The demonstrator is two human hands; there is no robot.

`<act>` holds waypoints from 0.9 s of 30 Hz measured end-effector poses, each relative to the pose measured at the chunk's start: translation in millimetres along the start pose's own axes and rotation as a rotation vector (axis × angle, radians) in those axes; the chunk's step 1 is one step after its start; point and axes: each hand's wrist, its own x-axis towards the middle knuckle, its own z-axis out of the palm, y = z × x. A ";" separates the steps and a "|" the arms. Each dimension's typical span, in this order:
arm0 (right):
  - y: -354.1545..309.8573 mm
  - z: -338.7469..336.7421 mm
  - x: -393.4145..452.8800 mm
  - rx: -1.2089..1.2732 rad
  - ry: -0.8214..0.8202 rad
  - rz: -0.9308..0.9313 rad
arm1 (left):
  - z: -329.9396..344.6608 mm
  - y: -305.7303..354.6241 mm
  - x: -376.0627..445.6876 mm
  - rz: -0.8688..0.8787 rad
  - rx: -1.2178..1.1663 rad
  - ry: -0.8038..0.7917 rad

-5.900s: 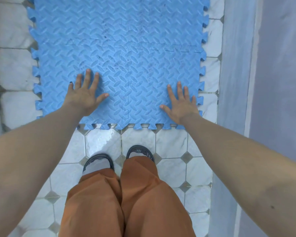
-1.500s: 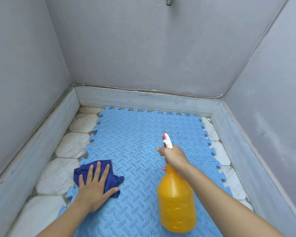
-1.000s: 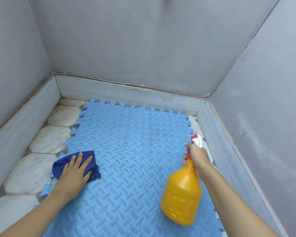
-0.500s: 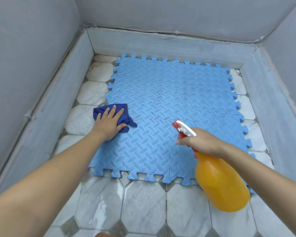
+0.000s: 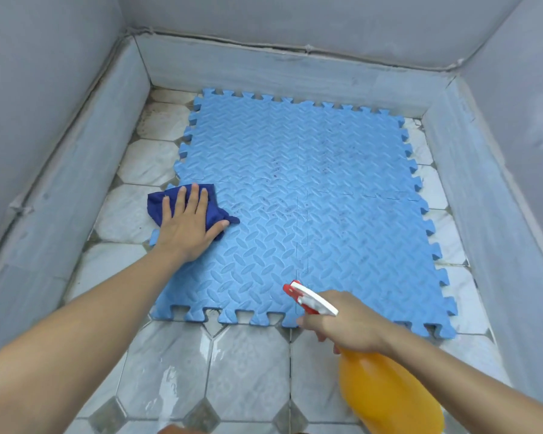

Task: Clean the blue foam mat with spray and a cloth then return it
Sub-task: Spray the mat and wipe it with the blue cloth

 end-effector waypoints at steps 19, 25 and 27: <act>142.1 -39.4 -81.5 0.807 0.688 0.379 | 6.2 170.3 20.1 0.511 -0.025 0.073; 134.0 -51.8 -68.6 0.749 0.720 0.366 | 4.6 165.4 17.5 0.526 -0.024 0.091; 119.9 -67.7 -61.8 0.700 0.730 0.282 | 2.0 161.2 17.8 0.512 -0.021 0.086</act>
